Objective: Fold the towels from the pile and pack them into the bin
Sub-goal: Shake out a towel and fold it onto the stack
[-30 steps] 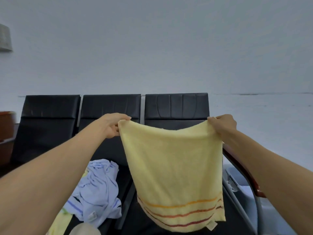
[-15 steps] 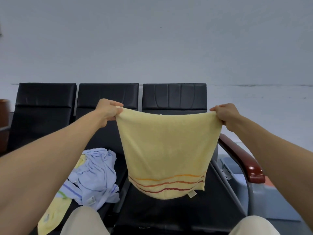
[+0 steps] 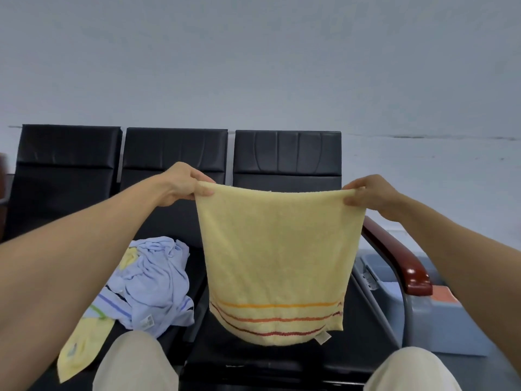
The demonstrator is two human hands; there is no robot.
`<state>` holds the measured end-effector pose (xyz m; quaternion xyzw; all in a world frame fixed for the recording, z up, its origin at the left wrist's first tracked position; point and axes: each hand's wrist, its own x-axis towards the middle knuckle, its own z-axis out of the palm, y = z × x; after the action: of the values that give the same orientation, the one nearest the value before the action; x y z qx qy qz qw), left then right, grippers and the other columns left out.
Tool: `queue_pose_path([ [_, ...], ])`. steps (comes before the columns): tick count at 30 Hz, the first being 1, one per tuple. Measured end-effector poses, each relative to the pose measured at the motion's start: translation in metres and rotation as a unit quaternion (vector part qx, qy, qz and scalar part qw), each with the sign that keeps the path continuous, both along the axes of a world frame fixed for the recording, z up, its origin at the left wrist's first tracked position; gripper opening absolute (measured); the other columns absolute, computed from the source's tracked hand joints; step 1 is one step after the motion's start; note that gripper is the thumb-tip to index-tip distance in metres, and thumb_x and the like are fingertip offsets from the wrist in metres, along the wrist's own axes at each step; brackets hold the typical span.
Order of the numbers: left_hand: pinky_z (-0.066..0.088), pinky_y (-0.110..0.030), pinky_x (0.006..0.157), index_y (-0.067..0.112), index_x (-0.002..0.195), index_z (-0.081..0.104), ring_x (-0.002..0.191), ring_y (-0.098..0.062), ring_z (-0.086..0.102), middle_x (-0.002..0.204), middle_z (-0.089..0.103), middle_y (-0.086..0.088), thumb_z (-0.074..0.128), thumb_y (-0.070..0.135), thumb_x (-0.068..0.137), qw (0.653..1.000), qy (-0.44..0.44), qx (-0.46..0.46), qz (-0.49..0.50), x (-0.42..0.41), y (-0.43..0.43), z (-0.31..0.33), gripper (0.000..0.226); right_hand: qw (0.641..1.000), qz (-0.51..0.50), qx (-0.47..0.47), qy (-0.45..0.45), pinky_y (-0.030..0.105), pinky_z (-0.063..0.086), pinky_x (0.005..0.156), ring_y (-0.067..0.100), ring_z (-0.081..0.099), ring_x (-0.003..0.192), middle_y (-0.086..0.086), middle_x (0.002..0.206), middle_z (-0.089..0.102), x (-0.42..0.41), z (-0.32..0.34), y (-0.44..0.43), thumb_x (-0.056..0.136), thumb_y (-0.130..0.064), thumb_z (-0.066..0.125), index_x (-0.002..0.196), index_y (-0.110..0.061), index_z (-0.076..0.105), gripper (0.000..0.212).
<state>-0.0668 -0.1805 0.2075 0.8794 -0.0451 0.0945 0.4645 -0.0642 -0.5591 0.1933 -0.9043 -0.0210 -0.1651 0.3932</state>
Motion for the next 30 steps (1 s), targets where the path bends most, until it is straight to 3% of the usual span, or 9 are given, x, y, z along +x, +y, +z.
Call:
queue_pose_path([
  [4, 0.045, -0.03, 0.085, 0.006, 0.103, 0.073, 0.097, -0.018, 0.058, 0.1, 0.066, -0.004, 0.071, 0.015, 0.086, 0.982, -0.12, 0.127, 0.077, 0.008, -0.009, -0.005, 0.019, 0.986, -0.083, -0.128, -0.072, 0.029, 0.043, 0.083, 0.026, 0.056, 0.1, 0.011, 0.109, 0.067, 0.003, -0.007, 0.003, 0.092, -0.015, 0.062, 0.105, -0.004, 0.073, 0.02],
  [9, 0.048, -0.035, 0.092, 0.005, 0.102, 0.074, 0.102, -0.023, 0.061, 0.103, 0.071, -0.011, 0.075, 0.014, 0.083, 0.964, -0.197, 0.149, 0.103, 0.01, -0.017, -0.004, 0.021, 0.98, -0.126, -0.126, -0.089, 0.032, 0.041, 0.071, 0.027, 0.054, 0.083, 0.009, 0.089, 0.062, 0.009, -0.014, -0.005, 0.093, -0.017, 0.06, 0.101, -0.006, 0.072, 0.018],
  [13, 0.048, -0.038, 0.09, 0.006, 0.102, 0.074, 0.101, -0.028, 0.063, 0.103, 0.07, -0.012, 0.074, 0.011, 0.084, 0.94, -0.228, 0.24, 0.088, 0.003, -0.018, -0.005, 0.019, 0.981, -0.129, -0.119, -0.082, 0.032, 0.041, 0.074, 0.026, 0.052, 0.085, 0.013, 0.094, 0.063, 0.008, -0.017, -0.005, 0.092, -0.014, 0.06, 0.105, -0.007, 0.071, 0.019],
  [16, 0.049, -0.039, 0.087, 0.007, 0.103, 0.072, 0.1, -0.029, 0.063, 0.105, 0.068, -0.011, 0.069, 0.011, 0.088, 0.929, -0.23, 0.28, 0.079, 0.0, -0.015, -0.006, 0.016, 0.983, -0.124, -0.109, -0.08, 0.029, 0.042, 0.071, 0.024, 0.053, 0.079, 0.015, 0.09, 0.067, 0.008, -0.013, -0.004, 0.088, -0.015, 0.066, 0.089, -0.007, 0.073, 0.011],
  [19, 0.049, -0.042, 0.089, 0.005, 0.107, 0.07, 0.101, -0.031, 0.062, 0.109, 0.067, -0.013, 0.06, 0.013, 0.095, 0.923, -0.222, 0.303, 0.078, -0.003, -0.008, -0.003, 0.018, 0.984, -0.116, -0.108, -0.082, 0.026, 0.04, 0.057, 0.021, 0.054, 0.062, 0.007, 0.063, 0.055, 0.004, -0.006, -0.004, 0.086, -0.019, 0.07, 0.061, -0.009, 0.061, 0.028],
  [22, 0.049, -0.04, 0.085, 0.004, 0.109, 0.068, 0.097, -0.03, 0.062, 0.109, 0.066, -0.014, 0.053, 0.016, 0.099, 0.921, -0.206, 0.323, 0.07, -0.007, -0.001, 0.006, 0.022, 0.981, -0.105, -0.148, -0.065, 0.028, 0.046, 0.06, 0.022, 0.062, 0.059, 0.008, 0.06, 0.061, -0.002, 0.005, -0.003, 0.093, -0.026, 0.061, 0.062, -0.009, 0.057, 0.035],
  [25, 0.049, -0.043, 0.086, 0.009, 0.109, 0.068, 0.101, -0.028, 0.061, 0.113, 0.065, -0.009, 0.052, 0.023, 0.099, 0.918, -0.185, 0.345, 0.071, -0.012, 0.003, 0.021, 0.023, 0.977, -0.089, -0.192, -0.028, 0.033, 0.052, 0.067, 0.024, 0.058, 0.056, 0.011, 0.062, 0.06, -0.006, 0.019, 0.0, 0.097, -0.024, 0.053, 0.062, -0.014, 0.051, 0.037],
  [27, 0.048, -0.042, 0.082, 0.012, 0.11, 0.068, 0.102, -0.026, 0.06, 0.112, 0.065, -0.005, 0.053, 0.027, 0.099, 0.918, -0.169, 0.35, 0.075, -0.014, 0.004, 0.03, 0.024, 0.976, -0.078, -0.203, -0.015, 0.03, 0.05, 0.059, 0.023, 0.052, 0.051, 0.01, 0.059, 0.053, -0.009, 0.027, 0.001, 0.097, -0.021, 0.053, 0.065, -0.015, 0.054, 0.033],
  [30, 0.047, -0.034, 0.067, 0.012, 0.107, 0.069, 0.073, -0.021, 0.065, 0.084, 0.068, -0.003, 0.056, 0.028, 0.097, 0.927, -0.142, 0.34, 0.074, -0.01, 0.003, 0.027, 0.022, 0.98, -0.07, -0.187, -0.003, 0.024, 0.042, 0.049, 0.018, 0.048, 0.046, 0.01, 0.057, 0.056, -0.007, 0.028, 0.002, 0.096, -0.02, 0.058, 0.086, -0.011, 0.064, 0.015],
])
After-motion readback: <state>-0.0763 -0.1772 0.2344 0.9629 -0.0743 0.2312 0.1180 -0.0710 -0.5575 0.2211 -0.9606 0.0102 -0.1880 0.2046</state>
